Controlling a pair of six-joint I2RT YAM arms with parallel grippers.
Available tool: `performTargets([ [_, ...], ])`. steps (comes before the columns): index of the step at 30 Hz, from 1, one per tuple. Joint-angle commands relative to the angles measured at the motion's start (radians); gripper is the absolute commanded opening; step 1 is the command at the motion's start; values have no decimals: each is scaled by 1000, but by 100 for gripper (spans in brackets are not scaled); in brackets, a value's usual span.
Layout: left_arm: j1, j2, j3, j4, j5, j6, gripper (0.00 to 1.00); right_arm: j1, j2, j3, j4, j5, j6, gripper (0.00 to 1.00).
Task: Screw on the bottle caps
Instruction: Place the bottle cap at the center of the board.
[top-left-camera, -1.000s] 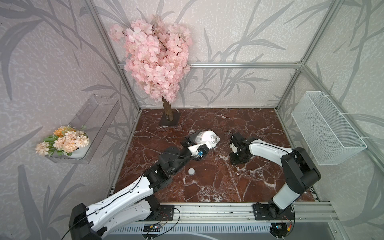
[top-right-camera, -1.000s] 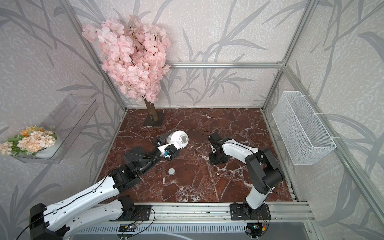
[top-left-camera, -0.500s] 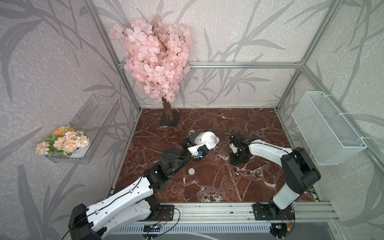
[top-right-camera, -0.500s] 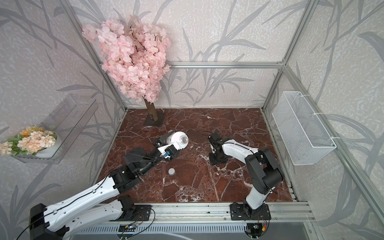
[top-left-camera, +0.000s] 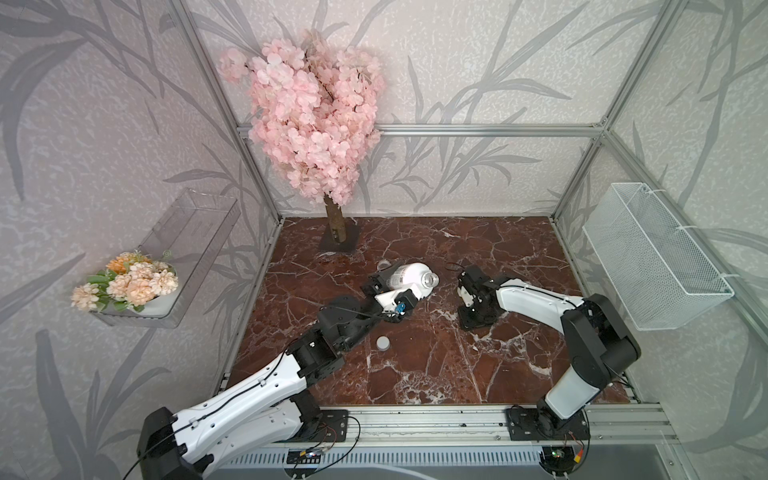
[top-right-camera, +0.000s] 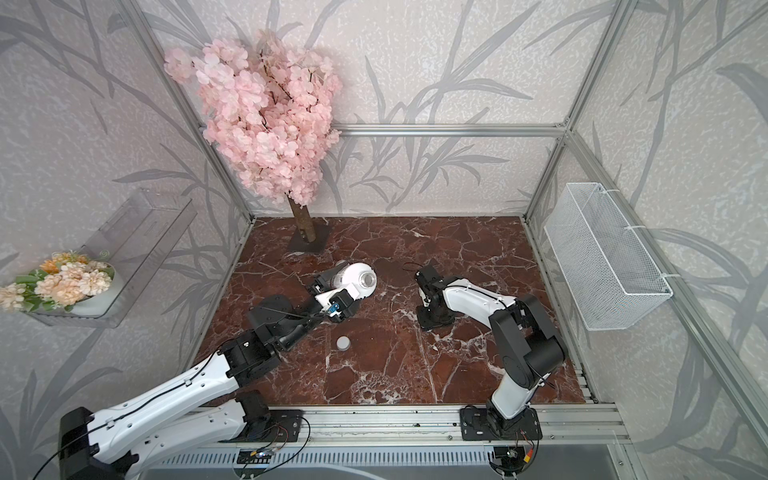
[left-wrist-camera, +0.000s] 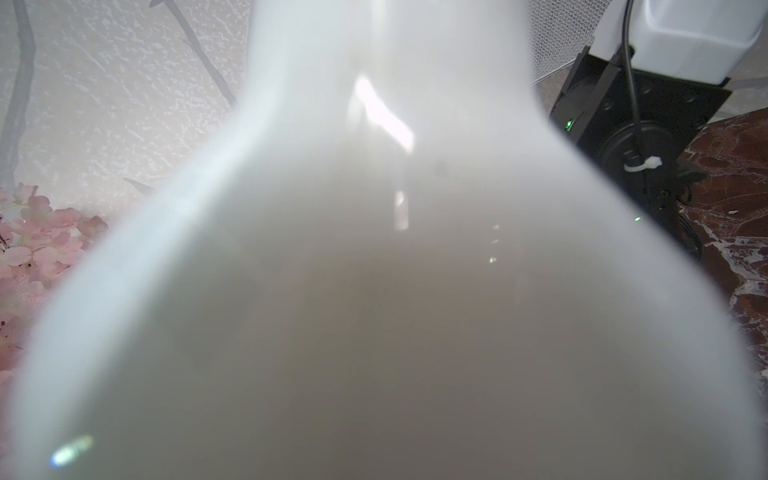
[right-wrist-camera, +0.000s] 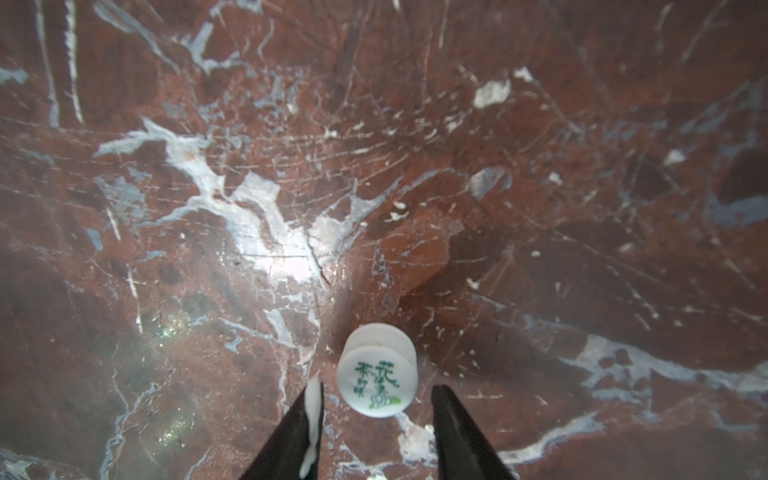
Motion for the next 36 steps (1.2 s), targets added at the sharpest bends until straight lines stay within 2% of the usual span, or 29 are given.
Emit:
performTargets([
  [1, -1, -12, -6, 19, -11, -11, 73, 6, 15, 24, -9, 4, -2, 45],
  [13, -1, -14, -8, 19, -12, -15, 73, 16, 15, 32, -16, 1, -8, 49],
  [17, -1, -15, -11, 21, -12, -14, 73, 23, 58, 39, -29, 6, -11, 49],
  [23, -1, -17, -11, 20, -14, -14, 73, 25, 62, 40, -28, 11, -10, 45],
  [36, -1, -12, -9, 25, -10, -15, 73, 25, -8, 49, -39, 51, -5, 50],
])
